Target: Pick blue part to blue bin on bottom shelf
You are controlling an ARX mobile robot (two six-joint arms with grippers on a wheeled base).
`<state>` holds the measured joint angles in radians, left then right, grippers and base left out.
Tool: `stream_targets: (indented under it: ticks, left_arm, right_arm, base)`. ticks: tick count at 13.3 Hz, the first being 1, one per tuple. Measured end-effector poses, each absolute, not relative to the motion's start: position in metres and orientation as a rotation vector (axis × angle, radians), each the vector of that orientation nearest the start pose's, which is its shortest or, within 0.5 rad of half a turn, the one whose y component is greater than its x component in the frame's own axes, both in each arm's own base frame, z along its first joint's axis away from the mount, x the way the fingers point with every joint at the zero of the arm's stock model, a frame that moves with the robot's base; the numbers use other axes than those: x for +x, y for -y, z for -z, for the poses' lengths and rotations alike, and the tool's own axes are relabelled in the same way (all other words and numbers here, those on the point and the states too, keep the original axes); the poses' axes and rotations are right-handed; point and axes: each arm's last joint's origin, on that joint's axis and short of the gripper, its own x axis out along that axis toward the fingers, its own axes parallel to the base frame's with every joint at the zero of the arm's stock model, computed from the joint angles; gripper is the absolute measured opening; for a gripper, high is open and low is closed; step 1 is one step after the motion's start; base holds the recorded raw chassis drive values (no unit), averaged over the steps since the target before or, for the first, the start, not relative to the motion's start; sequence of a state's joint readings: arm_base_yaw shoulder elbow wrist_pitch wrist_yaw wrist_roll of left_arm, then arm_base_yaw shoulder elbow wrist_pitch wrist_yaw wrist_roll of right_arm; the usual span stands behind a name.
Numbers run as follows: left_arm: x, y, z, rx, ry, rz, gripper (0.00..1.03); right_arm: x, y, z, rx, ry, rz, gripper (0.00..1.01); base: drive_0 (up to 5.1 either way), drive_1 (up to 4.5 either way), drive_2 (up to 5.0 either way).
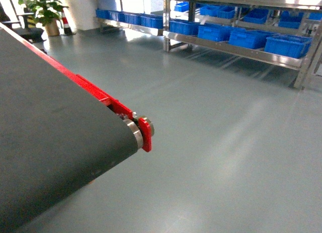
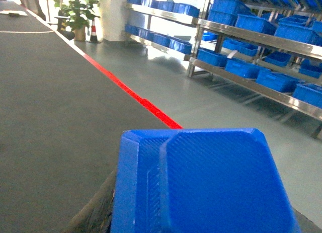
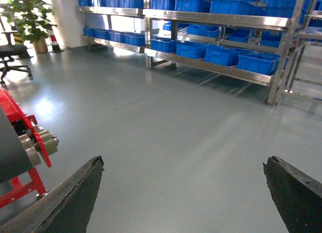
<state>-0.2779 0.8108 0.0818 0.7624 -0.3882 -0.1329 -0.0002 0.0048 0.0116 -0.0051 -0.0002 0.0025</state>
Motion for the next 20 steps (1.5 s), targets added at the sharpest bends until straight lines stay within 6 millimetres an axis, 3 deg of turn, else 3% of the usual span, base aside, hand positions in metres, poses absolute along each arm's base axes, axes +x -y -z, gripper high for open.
stream_targets:
  ticks: [20]
  left_arm:
    - [0.1524,0.0321,-0.1796,-0.144,0.039,-0.108,0.44]
  right_arm:
    - [0.0973,0.0000,-0.1666,0.002,0.002,0.000,0.98]
  base:
    - [-1.6,-1.61,-1.6]
